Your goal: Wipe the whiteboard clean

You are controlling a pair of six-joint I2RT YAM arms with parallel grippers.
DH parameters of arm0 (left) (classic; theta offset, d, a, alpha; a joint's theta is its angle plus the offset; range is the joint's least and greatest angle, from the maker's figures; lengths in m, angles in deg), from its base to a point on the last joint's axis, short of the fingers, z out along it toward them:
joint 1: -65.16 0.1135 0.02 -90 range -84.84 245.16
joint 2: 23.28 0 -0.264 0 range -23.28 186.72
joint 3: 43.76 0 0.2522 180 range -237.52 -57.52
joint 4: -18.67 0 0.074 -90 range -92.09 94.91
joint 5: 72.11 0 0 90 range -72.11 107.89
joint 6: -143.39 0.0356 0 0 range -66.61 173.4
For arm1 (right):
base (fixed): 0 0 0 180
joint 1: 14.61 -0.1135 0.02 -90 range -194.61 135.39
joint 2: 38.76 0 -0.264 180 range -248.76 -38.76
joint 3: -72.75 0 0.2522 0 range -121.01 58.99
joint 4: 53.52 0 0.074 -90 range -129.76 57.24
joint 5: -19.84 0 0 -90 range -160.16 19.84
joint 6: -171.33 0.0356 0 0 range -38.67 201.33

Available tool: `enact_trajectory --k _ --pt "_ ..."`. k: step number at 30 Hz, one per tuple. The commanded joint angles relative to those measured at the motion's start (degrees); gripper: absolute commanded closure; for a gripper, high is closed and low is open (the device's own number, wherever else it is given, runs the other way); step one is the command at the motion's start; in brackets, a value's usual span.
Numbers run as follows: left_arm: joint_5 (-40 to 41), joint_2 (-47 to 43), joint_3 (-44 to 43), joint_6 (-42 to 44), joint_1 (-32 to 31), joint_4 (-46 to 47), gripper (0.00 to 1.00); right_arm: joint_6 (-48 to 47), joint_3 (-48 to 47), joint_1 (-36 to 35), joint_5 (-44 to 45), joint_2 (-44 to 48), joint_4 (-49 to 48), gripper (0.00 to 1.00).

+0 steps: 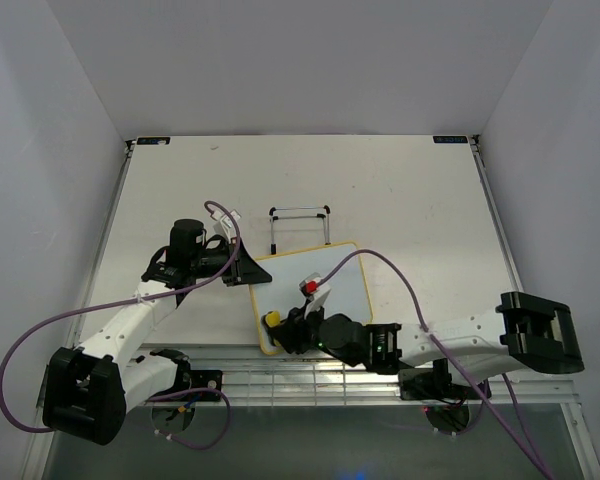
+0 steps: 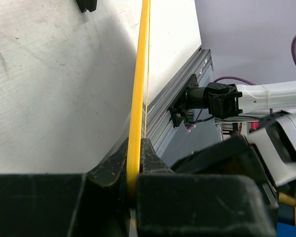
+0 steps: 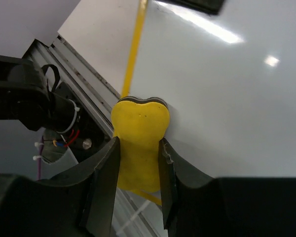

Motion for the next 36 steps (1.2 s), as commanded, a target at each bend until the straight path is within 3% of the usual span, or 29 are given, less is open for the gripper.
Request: enact_trajectory --k 1,7,16,21,24,32,36 --pt "3.31 0.2 -0.5 2.83 -0.71 -3.57 1.0 1.64 -7.0 -1.78 6.84 -5.15 1.28 0.89" --pt "4.19 -0.24 -0.68 2.92 -0.8 -4.01 1.0 4.79 -5.45 -0.65 12.11 -4.12 8.41 0.88" --pt "4.45 -0.5 -0.85 3.09 -0.8 -4.27 1.0 14.29 16.42 11.29 10.63 15.47 21.43 0.87" --pt "4.72 -0.5 -0.85 3.09 -0.8 -4.27 1.0 11.68 17.86 12.72 9.66 23.58 21.61 0.88" --pt "4.72 -0.32 -0.85 3.0 -0.89 -4.27 1.0 8.59 12.6 12.37 6.68 18.76 18.72 0.88" --pt "4.98 -0.24 -0.68 2.92 -0.8 -4.27 1.0 0.07 -6.73 1.31 2.19 -3.27 6.51 0.88" --pt "4.98 -0.41 -0.68 2.92 -0.98 -4.27 1.0 -2.75 -18.25 -2.22 1.04 -12.35 8.42 0.88"
